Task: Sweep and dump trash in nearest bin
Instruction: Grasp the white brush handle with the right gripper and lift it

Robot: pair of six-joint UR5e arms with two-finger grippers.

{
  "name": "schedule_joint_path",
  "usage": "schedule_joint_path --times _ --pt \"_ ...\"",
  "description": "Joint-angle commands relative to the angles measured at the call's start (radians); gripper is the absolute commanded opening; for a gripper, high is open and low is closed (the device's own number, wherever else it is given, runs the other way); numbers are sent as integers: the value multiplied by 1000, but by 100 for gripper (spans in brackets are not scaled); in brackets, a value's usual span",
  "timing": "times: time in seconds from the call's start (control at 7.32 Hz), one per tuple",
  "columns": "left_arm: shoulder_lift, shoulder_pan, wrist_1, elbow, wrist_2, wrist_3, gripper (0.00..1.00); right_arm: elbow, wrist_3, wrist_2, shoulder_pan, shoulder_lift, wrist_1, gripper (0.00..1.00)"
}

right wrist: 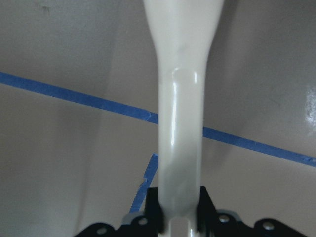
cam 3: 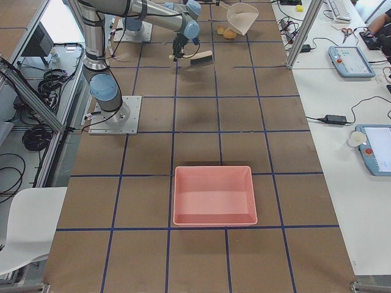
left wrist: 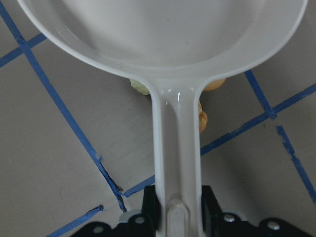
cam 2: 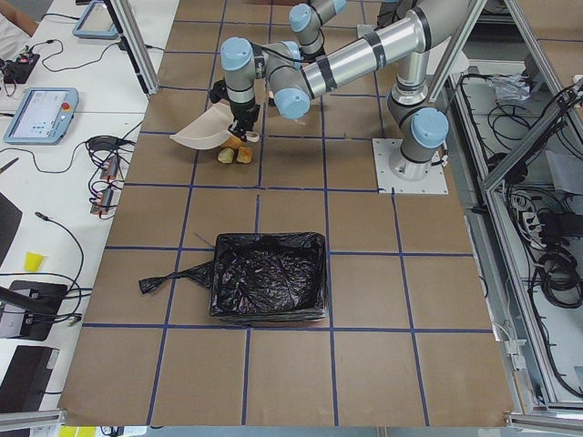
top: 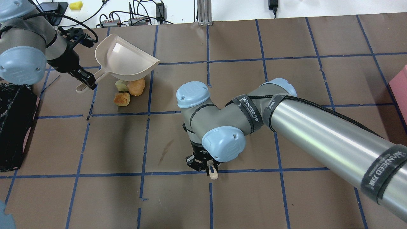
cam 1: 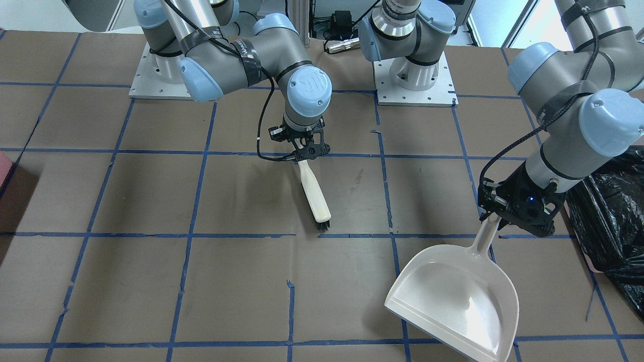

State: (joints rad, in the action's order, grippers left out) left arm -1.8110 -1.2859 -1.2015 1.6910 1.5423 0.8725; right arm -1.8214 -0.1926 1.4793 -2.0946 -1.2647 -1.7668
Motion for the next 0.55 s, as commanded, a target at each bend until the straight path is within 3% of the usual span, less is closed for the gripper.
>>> schedule_joint_path --times 0.0,0.41 --pt "15 23 -1 2 4 130 1 75 -46 -5 48 -48 36 3" --pt "1 88 -25 7 -8 315 0 143 -399 -82 68 -39 44 2"
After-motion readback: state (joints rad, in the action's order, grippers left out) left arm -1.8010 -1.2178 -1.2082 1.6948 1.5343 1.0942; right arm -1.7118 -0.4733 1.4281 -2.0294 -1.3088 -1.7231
